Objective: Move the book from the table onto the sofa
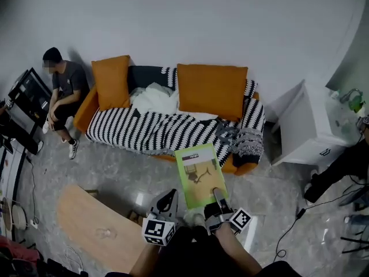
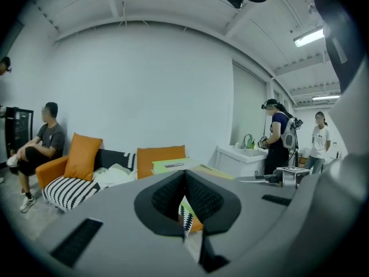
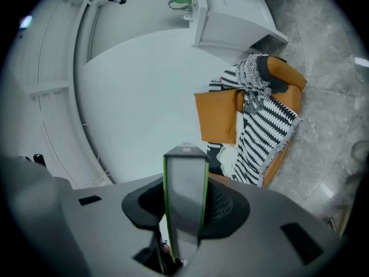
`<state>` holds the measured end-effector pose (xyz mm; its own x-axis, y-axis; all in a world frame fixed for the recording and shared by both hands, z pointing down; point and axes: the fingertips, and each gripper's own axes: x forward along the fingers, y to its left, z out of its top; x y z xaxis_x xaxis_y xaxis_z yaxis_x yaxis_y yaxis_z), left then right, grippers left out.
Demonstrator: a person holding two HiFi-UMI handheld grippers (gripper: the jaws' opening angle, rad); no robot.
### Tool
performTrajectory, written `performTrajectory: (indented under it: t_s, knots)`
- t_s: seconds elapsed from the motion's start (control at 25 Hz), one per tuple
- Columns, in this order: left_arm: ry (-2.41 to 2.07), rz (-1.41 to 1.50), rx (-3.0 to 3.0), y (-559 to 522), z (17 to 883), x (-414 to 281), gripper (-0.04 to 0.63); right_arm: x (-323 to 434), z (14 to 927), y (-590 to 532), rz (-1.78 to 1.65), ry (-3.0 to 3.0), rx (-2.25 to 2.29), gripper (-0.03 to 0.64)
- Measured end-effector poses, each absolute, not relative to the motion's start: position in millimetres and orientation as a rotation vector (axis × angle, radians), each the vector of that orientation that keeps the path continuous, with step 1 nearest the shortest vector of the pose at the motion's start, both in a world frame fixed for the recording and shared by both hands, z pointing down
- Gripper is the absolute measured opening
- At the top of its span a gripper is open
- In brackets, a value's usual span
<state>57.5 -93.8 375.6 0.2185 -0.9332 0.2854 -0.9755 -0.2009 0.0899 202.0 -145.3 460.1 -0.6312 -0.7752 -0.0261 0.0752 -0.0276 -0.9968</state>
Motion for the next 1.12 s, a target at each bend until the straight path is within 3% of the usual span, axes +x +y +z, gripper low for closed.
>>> performTrajectory:
  t_s: [1.12]
  knots:
    - [-1.463, 0.271, 2.493, -234.2, 399.1, 20.3, 0.014, 193.2, 476.3, -250.9, -1.478, 1.391, -0.986, 0.146]
